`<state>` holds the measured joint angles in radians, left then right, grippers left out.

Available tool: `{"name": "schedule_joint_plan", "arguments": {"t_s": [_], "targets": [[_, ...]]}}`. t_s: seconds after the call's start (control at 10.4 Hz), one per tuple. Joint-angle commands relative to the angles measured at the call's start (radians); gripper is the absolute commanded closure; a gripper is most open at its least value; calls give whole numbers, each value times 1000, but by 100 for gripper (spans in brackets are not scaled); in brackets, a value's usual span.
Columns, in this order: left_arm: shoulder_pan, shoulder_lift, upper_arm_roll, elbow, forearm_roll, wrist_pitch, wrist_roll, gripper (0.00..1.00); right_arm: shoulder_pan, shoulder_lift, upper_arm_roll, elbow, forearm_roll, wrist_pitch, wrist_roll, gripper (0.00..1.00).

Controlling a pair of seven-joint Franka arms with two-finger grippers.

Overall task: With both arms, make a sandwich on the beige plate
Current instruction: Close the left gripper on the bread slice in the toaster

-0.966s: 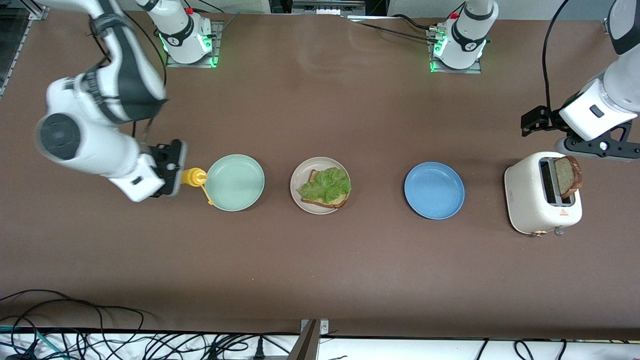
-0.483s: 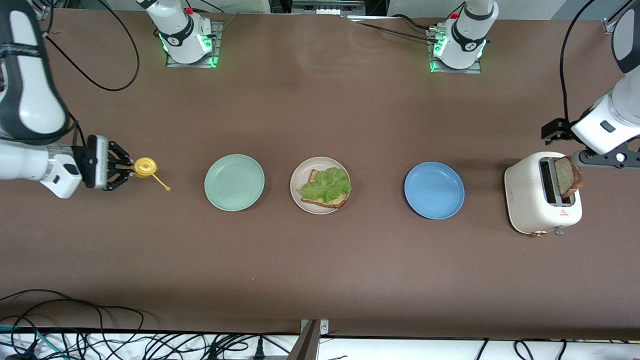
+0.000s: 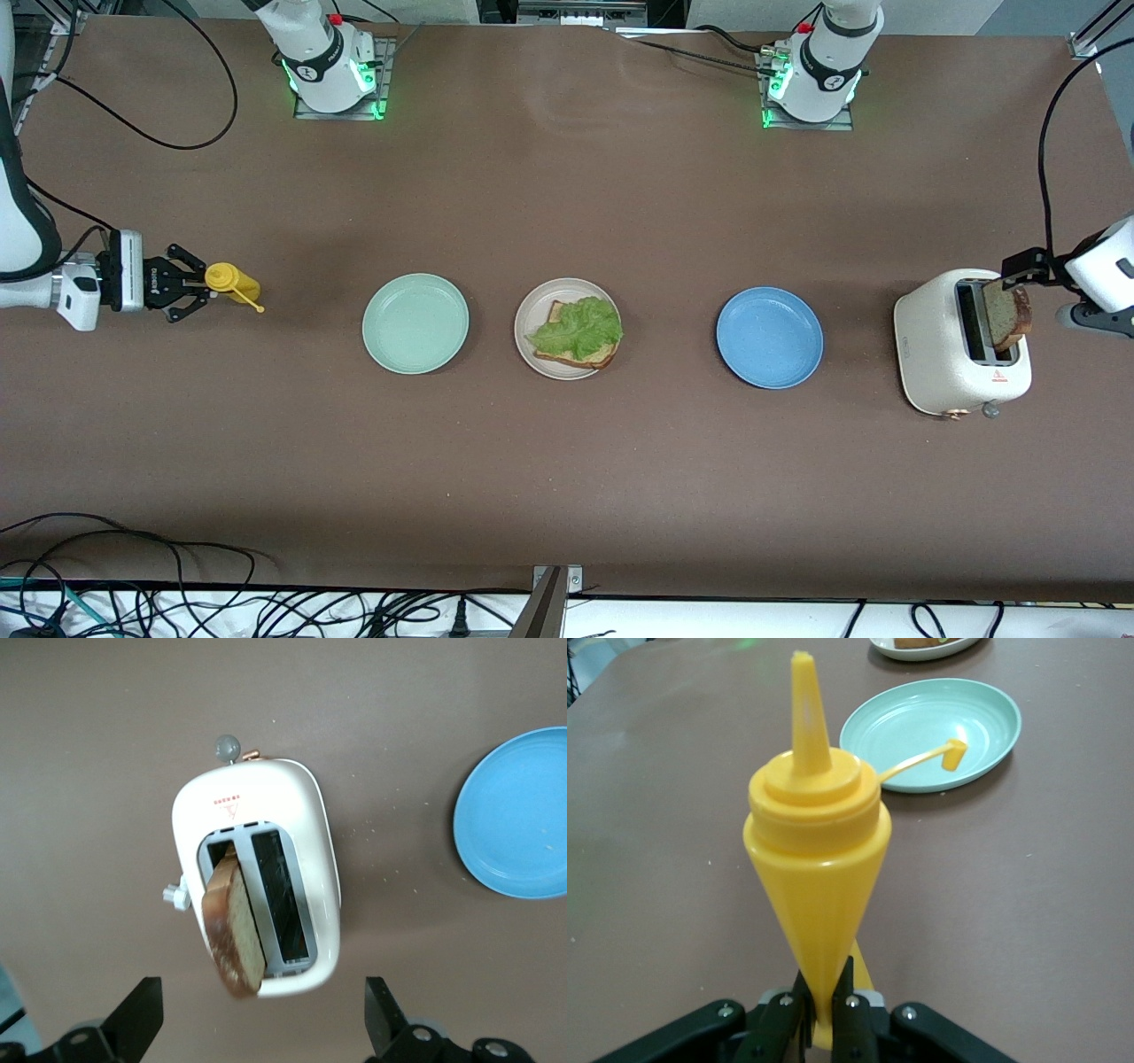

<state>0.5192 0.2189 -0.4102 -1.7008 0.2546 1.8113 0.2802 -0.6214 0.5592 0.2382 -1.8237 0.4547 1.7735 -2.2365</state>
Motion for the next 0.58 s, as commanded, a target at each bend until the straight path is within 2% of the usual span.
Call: {"name": "schedule_joint_plan", "arguments": {"t_s": [0.0,0.19,0.48], "targets": [[42,-41,-13,-164,-25,176,43,0,-34,33,16,12,36,-20,-86,100],[74,-39,-13,-194,-9,242,63,0,-49,77,16,14,68,-20,-156,100],[120,-26,-13,-194,8,249,68,0,-63,116,15,17,68,-6,-187,100]]}}
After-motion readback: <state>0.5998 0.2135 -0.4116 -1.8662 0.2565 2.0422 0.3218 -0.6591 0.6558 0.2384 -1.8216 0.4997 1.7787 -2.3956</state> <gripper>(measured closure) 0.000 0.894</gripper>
